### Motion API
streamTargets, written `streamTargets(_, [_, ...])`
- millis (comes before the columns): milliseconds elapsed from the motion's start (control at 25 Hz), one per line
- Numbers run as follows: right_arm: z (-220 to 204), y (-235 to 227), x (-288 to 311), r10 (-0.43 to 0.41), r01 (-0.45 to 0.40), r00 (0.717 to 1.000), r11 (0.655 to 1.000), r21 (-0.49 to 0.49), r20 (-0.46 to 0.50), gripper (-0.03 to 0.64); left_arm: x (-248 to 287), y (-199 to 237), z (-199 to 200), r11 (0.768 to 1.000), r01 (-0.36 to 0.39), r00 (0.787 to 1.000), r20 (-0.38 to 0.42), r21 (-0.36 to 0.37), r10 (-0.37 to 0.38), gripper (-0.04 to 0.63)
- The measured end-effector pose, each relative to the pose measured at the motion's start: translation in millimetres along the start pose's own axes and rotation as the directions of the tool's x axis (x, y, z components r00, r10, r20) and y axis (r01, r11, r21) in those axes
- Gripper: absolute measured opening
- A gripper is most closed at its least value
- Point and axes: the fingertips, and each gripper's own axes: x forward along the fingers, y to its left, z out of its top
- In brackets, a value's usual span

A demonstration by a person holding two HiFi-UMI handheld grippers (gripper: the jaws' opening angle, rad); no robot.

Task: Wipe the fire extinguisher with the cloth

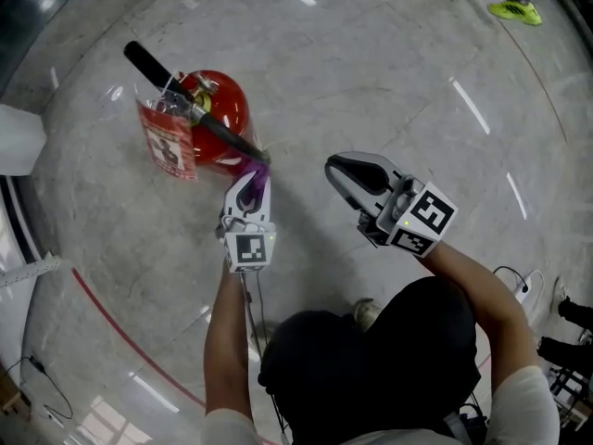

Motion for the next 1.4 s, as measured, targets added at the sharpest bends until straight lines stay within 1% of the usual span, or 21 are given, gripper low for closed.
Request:
streamTargets(80, [1.6,-0.8,-1.5,-0.006,0.006,1.000,1.000,0.000,0.003,0.044,4.3,-3.9,-16.1,1.000,0.011,0.999,-0.031,-0.010,-0.011,0.051])
streamTargets(240, [3.8,-2.2,-5.2,-0.012,0.012,1.000,1.000,-0.007,-0.003,0.044,10.7,-12.5,-47.3,0.998,0.023,0.995,-0.093,-0.061,-0.029,0.051])
streamTargets(440, [1.8,-7.1,-8.5,-0.029,0.029,0.999,1.000,-0.012,-0.017,0.044,12.0,-19.3,-79.6,0.989,0.024,0.985,-0.163,-0.145,-0.048,0.051])
streamTargets(520, [1.9,-7.4,-8.5,-0.032,0.032,0.999,0.999,-0.012,-0.018,0.044,8.5,-21.1,-87.5,0.984,0.022,0.983,-0.174,-0.178,-0.053,0.051])
streamTargets(600, [1.5,-6.5,-7.0,-0.030,0.030,0.999,1.000,-0.010,-0.016,0.044,2.9,-18.7,-84.7,0.980,0.017,0.985,-0.163,-0.200,-0.050,0.051])
streamTargets(760, [-0.9,-4.7,0.0,-0.017,0.017,1.000,1.000,-0.002,-0.007,0.044,-11.5,-7.4,-56.8,0.979,0.017,0.994,-0.106,-0.204,-0.040,0.051])
streamTargets(880, [0.1,-2.1,6.2,-0.002,0.002,1.000,1.000,0.005,0.009,0.044,-32.3,1.2,-21.2,0.979,0.021,0.999,-0.032,-0.204,-0.029,0.051])
streamTargets(920, [1.0,-1.5,7.9,0.002,-0.002,1.000,1.000,0.006,0.015,0.044,-40.7,5.5,-6.4,0.976,0.014,1.000,-0.008,-0.216,-0.016,0.051])
streamTargets(1000, [3.7,-1.6,10.1,0.004,-0.004,1.000,1.000,0.011,0.025,0.044,-57.1,15.9,22.9,0.964,-0.009,0.999,0.030,-0.265,0.017,0.051])
streamTargets(1120, [9.8,-1.0,11.9,-0.008,0.008,0.999,1.000,0.009,0.034,0.044,-80.8,31.9,60.5,0.951,-0.030,0.997,0.060,-0.308,0.051,0.051])
streamTargets(1280, [26.8,11.1,14.8,-0.014,0.013,0.999,1.000,0.006,0.032,0.044,-115.5,47.2,116.6,0.954,-0.034,0.993,0.101,-0.297,0.067,0.051])
streamTargets(1400, [49.2,29.6,15.3,-0.009,0.008,1.000,1.000,0.009,0.020,0.044,-144.2,52.4,165.9,0.957,-0.024,0.993,0.106,-0.289,0.057,0.051])
